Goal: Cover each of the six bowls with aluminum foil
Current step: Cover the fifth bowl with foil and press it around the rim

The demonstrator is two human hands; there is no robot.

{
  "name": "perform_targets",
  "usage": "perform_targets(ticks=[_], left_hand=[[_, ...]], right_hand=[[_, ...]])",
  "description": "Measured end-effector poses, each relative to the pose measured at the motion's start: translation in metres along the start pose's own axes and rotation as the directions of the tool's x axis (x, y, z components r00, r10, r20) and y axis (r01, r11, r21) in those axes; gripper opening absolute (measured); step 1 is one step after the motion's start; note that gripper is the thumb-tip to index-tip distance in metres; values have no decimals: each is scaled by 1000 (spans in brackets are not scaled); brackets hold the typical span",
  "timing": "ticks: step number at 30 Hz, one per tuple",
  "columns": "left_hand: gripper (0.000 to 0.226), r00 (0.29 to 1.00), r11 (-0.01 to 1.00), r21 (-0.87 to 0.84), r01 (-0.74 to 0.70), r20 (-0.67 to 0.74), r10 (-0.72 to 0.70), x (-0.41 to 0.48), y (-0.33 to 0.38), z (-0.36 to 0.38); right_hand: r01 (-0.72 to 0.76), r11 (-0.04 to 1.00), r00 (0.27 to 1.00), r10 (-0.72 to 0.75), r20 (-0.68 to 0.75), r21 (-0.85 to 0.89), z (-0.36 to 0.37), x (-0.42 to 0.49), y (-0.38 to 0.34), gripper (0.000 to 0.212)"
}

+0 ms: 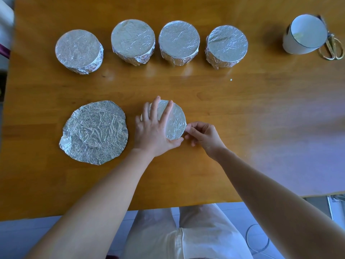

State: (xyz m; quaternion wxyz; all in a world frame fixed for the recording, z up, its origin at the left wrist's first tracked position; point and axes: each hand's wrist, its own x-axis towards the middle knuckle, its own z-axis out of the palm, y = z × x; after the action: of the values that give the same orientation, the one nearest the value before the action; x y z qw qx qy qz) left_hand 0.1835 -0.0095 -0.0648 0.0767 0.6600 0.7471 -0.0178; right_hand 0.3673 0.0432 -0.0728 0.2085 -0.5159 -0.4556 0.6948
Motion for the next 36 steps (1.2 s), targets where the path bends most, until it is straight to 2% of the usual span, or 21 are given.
perform_targets(ticks=[6,9,12,17,20,24,27,32,36], left_hand=[[115,1000,1000,4,-2,-1,2,0,0,1],[115,1000,1000,2,5,-3,-5,0,0,-1],[115,1000,1000,-6,13,-6,-13,0,2,-1],[116,1000,1000,-4,21,-17,-21,0,3,0],[116,999,999,-5,34,-7,-34,0,5,0],[114,997,997,-24,79,-20,-79,0,7,0],[119,992,992,-33,124,-9,-125,0,10,-2],[130,984,976,-123,180,26,-178,-3,11,-5],[140,978,931,-304,203,13,-209,-13,4,-5]], right_hand=[[-90,994,996,89,17,69,2,3,-1,18],[-112,986,993,117,-34,122,7,1,-3,13],[-129,987,982,141,-127,100,9,0,-3,11],[-83,996,978,88,-192,32,17,-5,-2,9],[-39,998,974,51,-223,58,22,-11,-2,12],[-23,999,982,32,-187,49,24,-15,-3,21],[-50,997,975,61,-213,56,27,-9,-11,16],[-63,998,980,62,-190,2,26,3,-20,10],[-67,996,989,59,-137,-52,26,13,-29,10]])
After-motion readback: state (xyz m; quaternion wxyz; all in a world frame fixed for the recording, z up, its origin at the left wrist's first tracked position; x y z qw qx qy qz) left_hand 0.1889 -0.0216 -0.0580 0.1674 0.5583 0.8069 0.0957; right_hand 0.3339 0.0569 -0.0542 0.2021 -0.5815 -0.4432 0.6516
